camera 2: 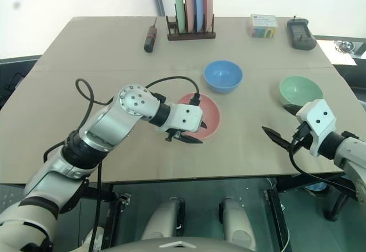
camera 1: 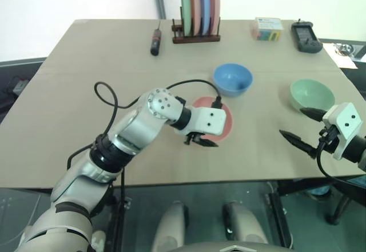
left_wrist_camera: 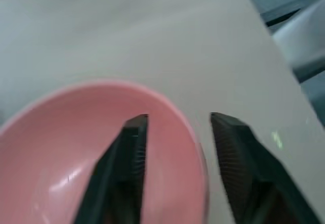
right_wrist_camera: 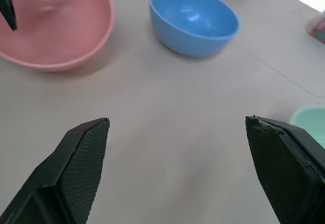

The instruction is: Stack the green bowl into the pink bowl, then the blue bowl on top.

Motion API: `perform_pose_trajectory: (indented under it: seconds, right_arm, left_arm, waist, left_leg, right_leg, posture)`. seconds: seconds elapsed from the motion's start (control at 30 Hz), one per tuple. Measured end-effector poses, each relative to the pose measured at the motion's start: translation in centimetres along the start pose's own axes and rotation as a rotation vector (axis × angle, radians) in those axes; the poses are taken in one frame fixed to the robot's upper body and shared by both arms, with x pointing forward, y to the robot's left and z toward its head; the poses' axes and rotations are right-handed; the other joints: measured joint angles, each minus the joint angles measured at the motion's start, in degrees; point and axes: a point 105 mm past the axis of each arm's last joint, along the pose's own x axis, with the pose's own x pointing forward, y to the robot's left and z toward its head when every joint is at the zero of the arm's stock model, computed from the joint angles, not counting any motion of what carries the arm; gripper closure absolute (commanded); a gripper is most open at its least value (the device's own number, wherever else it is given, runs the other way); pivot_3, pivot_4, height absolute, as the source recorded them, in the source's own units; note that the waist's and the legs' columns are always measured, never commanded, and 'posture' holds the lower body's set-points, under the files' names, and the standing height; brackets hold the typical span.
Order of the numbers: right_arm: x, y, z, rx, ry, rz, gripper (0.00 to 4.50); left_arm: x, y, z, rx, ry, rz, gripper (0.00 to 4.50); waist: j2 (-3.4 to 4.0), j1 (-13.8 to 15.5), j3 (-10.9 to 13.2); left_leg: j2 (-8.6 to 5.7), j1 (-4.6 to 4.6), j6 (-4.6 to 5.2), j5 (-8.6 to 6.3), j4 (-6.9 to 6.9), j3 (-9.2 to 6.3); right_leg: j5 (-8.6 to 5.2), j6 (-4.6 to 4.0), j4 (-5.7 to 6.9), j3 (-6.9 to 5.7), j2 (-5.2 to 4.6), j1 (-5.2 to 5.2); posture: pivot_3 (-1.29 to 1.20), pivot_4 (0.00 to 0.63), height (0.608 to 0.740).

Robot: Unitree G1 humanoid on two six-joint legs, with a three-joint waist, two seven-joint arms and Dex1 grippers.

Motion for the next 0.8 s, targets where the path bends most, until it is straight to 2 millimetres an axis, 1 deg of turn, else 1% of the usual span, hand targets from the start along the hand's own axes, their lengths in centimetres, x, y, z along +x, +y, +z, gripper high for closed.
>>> perform_pose_trajectory:
  seconds: [0.03,0.07,0.1,0.23,0.27,0.3,0.33,0.37,0.4,0.43,0.47,0.5,0.57,0.63,0.73,0.8]
  right_arm:
    - [0.0,-0.1,-0.1,-0.001,0.006,-0.011,0.0]
    - [0.0,-0.6,-0.2,-0.008,0.024,-0.045,0.0]
    - [0.1,-0.9,-0.3,-0.015,0.037,-0.072,0.0]
    - [0.7,-2.7,-0.7,-0.089,0.117,-0.2,0.0]
    - [1.0,-3.5,-0.9,-0.108,0.149,-0.232,0.0]
    - [1.5,-4.7,-1.1,-0.116,0.181,-0.27,0.0]
    - [1.7,-5.3,-1.1,-0.113,0.191,-0.286,0.0]
    - [2.3,-5.9,-1.5,-0.104,0.213,-0.295,0.0]
    - [2.8,-6.4,-1.7,-0.1,0.23,-0.3,0.0]
    - [3.4,-6.9,-2.1,-0.098,0.253,-0.302,0.0]
    - [4.1,-7.5,-2.6,-0.099,0.286,-0.3,0.0]
    - [4.2,-7.7,-3.0,-0.099,0.303,-0.301,0.0]
    - [5.7,-8.0,-3.5,-0.104,0.337,-0.271,0.0]
    - [6.7,-8.4,-3.8,-0.098,0.358,-0.254,0.0]
    - [7.8,-8.8,-3.8,-0.093,0.366,-0.23,0.86]
    - [8.2,-9.2,-4.1,-0.094,0.385,-0.217,1.66]
  left_arm:
    - [0.0,0.0,-0.1,-0.003,0.0,0.0,1.39]
    - [0.0,0.1,-0.1,-0.017,-0.01,0.001,0.84]
    - [-0.3,0.4,0.1,-0.037,-0.033,0.019,0.6]
    - [-2.3,2.5,1.6,-0.123,-0.182,0.161,0.6]
    - [-3.3,3.2,2.2,-0.138,-0.276,0.236,0.6]
    - [-5.0,3.7,2.6,-0.124,-0.394,0.358,0.6]
    - [-5.7,3.7,2.3,-0.113,-0.416,0.414,0.6]
    - [-6.6,3.4,1.2,-0.107,-0.398,0.48,0.6]
    - [-7.0,3.1,0.3,-0.123,-0.381,0.511,0.18]
    - [-7.5,2.8,-0.6,-0.153,-0.374,0.527,0.05]
    - [-8.0,2.4,-1.1,-0.204,-0.404,0.518,0.02]
    - [-8.2,2.3,-1.1,-0.222,-0.424,0.508,0.02]
    - [-9.4,1.2,-0.8,-0.305,-0.532,0.429,0.02]
    - [-10.2,1.0,-1.0,-0.321,-0.555,0.437,0.02]
    - [-10.3,0.7,-1.5,-0.348,-0.544,0.453,0.0]
    - [-10.2,-0.3,-2.0,-0.397,-0.546,0.431,0.0]
  waist:
    - [0.0,0.0,0.0]
    - [0.0,0.1,0.0]
    - [0.0,0.1,0.0]
    - [0.01,0.1,0.0]
    - [0.02,0.0,0.0]
    - [0.02,-0.4,0.0]
    - [0.02,-0.5,0.0]
    - [0.02,-0.9,0.0]
    - [0.03,-1.1,0.0]
    - [0.03,-1.2,0.0]
    - [0.02,-1.2,0.0]
    - [0.01,-1.1,0.0]
    - [0.01,-1.0,0.0]
    - [0.01,-0.9,0.0]
    - [0.01,-1.0,0.0]
    - [0.01,-1.1,0.0]
  left_leg:
    - [0.0,0.0,0.0,0.0,0.0,0.0]
    - [0.0,-0.01,0.0,0.0,0.01,0.0]
    - [0.0,-0.04,0.0,0.0,0.05,0.01]
    - [-0.01,-0.08,0.0,0.0,0.18,0.06]
    - [0.0,-0.07,0.0,0.0,0.18,0.09]
    - [0.0,-0.02,0.0,0.0,0.18,0.11]
    - [0.02,-0.01,0.0,0.0,0.17,0.09]
    - [0.03,0.01,0.0,0.0,0.12,0.08]
    - [0.03,0.03,0.0,0.0,0.09,0.08]
    - [0.03,0.03,0.0,0.0,0.09,0.09]
    - [0.03,0.0,0.0,0.0,0.09,0.1]
    - [0.03,-0.03,0.0,0.0,0.09,0.1]
    - [0.0,-0.07,0.0,0.0,0.11,0.12]
    - [-0.01,-0.09,0.0,0.0,0.1,0.12]
    - [-0.01,-0.1,0.0,0.0,0.06,0.11]
    - [-0.01,-0.08,0.0,0.0,-0.05,0.11]
  right_leg:
    - [0.0,0.0,0.01,0.0,0.0,-0.01]
    - [-0.05,-0.09,0.02,0.0,0.0,-0.02]
    - [-0.1,-0.18,0.02,0.0,-0.01,-0.04]
    - [-0.11,-0.18,0.05,0.04,-0.03,-0.05]
    - [-0.11,-0.18,0.05,0.07,-0.04,-0.06]
    - [-0.08,-0.21,0.09,0.1,-0.03,-0.06]
    - [-0.01,-0.29,0.13,0.09,-0.03,-0.06]
    - [0.14,-0.21,0.15,0.1,0.0,-0.07]
    - [0.15,-0.21,0.15,0.1,0.02,-0.08]
    - [0.15,-0.21,0.16,0.1,0.02,-0.09]
    - [0.15,-0.2,0.15,0.1,0.01,-0.1]
    - [0.15,-0.2,0.13,0.1,0.0,-0.12]
    - [0.15,-0.19,0.08,0.1,-0.04,-0.12]
    - [0.16,-0.19,0.03,0.1,-0.05,-0.11]
    - [0.16,-0.2,0.02,0.09,-0.05,-0.12]
    - [0.16,-0.21,0.02,0.09,-0.05,-0.15]
  posture:
    - [0.0,0.15,0.74]
    - [0.0,0.15,0.74]
    - [0.0,0.15,0.74]
    - [0.0,0.15,0.74]
    - [0.0,0.15,0.74]
    - [0.0,0.15,0.74]
    - [0.0,0.15,0.74]
    - [0.0,0.15,0.74]
    - [0.0,0.15,0.74]
    - [0.0,0.15,0.74]
    - [0.0,0.15,0.74]
    - [0.0,0.15,0.74]
    - [0.0,0.15,0.74]
    - [0.0,0.15,0.74]
    - [0.0,0.15,0.74]
    - [0.0,0.15,0.74]
